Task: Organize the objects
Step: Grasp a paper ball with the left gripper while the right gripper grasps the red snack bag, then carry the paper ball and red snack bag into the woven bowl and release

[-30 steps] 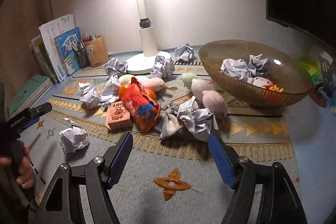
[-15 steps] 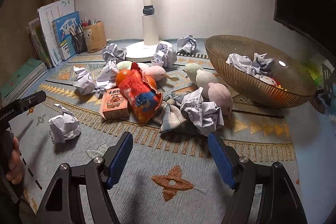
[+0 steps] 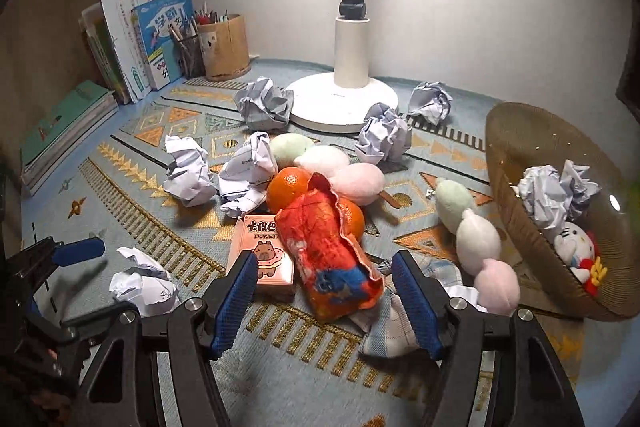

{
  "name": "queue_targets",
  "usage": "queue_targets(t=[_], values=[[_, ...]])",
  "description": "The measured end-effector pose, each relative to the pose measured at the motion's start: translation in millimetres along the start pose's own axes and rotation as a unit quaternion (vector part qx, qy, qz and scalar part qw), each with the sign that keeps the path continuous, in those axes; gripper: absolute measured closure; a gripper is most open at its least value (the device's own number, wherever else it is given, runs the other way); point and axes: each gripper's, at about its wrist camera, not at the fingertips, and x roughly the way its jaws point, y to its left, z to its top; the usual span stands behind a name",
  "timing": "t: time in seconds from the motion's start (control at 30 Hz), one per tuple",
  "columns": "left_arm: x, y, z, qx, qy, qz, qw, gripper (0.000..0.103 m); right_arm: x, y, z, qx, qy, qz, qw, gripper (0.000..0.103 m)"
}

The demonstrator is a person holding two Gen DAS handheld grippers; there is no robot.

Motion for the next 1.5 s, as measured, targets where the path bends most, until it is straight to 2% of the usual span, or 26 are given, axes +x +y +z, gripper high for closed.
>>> queue_targets(t=[0.07,0.13,0.2,0.23,0.27,0.3,0.33,0.4,0.53,0.6,0.73,0.8,0.9,1.0,1.03,1.07,1.1,1.17,1.3,1.5], values=[[5.5,-3.5,-2.0,-0.005,0.009,-0.007,0.9999,0.004,9.9,-0.5,0.6,-0.001,0.002,-0.006,1.000,0.041],[10.0,-9.1,-1.2,0.002,0.015,0.001,0.9999,0.015,17.2,-3.5,0.7,0.002,0.006,0.006,1.000,0.050],[13.3,-13.9,0.8,0.010,0.016,0.015,0.9997,0.021,18.3,-6.2,0.1,0.007,0.002,0.013,1.000,0.055],[13.9,-16.3,1.2,0.017,0.014,0.019,0.9996,0.031,17.6,-7.1,-0.5,0.009,0.002,0.013,1.000,0.057],[13.8,-19.0,1.2,0.025,0.012,0.019,0.9994,0.037,16.1,-8.3,-1.3,0.011,0.000,0.012,1.000,0.063],[13.7,-21.2,1.1,0.029,0.012,0.013,0.9994,0.050,14.4,-9.8,-2.4,0.015,-0.002,0.014,1.000,0.069],[12.9,-22.7,1.5,0.032,0.009,0.015,0.9994,0.053,12.1,-11.7,-3.2,0.022,-0.005,0.018,1.000,0.072],[10.9,-22.9,3.3,0.032,0.002,0.014,0.9994,0.055,5.0,-16.7,-3.5,0.045,-0.009,0.021,0.999,0.080],[-7.3,-20.9,12.4,0.021,-0.031,-0.007,0.9993,0.055,-41.5,-34.3,-4.4,0.123,-0.035,0.047,0.991,0.081],[-16.4,-21.7,17.1,0.025,-0.049,-0.010,0.9984,0.055,-69.5,-45.7,-16.7,0.177,-0.035,0.058,0.982,0.080],[-13.4,-21.4,19.5,0.035,-0.077,-0.026,0.9961,0.055,-81.3,-58.5,-63.1,0.275,0.017,0.102,0.956,0.080],[-3.9,-19.8,17.2,0.027,-0.076,-0.032,0.9963,0.055,-72.3,-57.5,-79.3,0.282,0.038,0.100,0.953,0.080],[2.7,-22.7,16.1,0.031,-0.067,-0.024,0.9970,0.055,-59.0,-52.5,-90.8,0.274,0.055,0.096,0.955,0.077],[0.8,-18.9,14.4,0.028,-0.064,-0.042,0.9967,0.055,-62.0,-42.1,-90.9,0.235,0.033,0.083,0.968,0.074],[2.2,-15.9,14.0,0.021,-0.060,-0.044,0.9970,0.055,-65.7,-38.0,-91.1,0.214,0.022,0.073,0.974,0.067],[2.8,-13.3,14.4,0.015,-0.057,-0.047,0.9971,0.055,-69.3,-32.3,-91.0,0.193,0.010,0.060,0.979,0.055],[3.4,-11.8,14.8,0.011,-0.056,-0.049,0.9972,0.055,-73.0,-26.8,-91.9,0.171,-0.002,0.044,0.984,0.037],[2.9,-13.3,14.4,0.014,-0.058,-0.045,0.9972,0.055,-77.4,-16.4,-93.6,0.128,-0.021,0.015,0.991,0.024],[-0.4,-20.5,13.0,0.032,-0.064,-0.039,0.9967,0.055,-63.5,-3.0,-94.6,0.077,-0.014,-0.024,0.997,0.024],[2.3,-19.2,15.2,0.028,-0.054,-0.038,0.9974,0.055,-43.0,-13.9,-96.1,0.100,0.025,-0.036,0.994,0.025]])
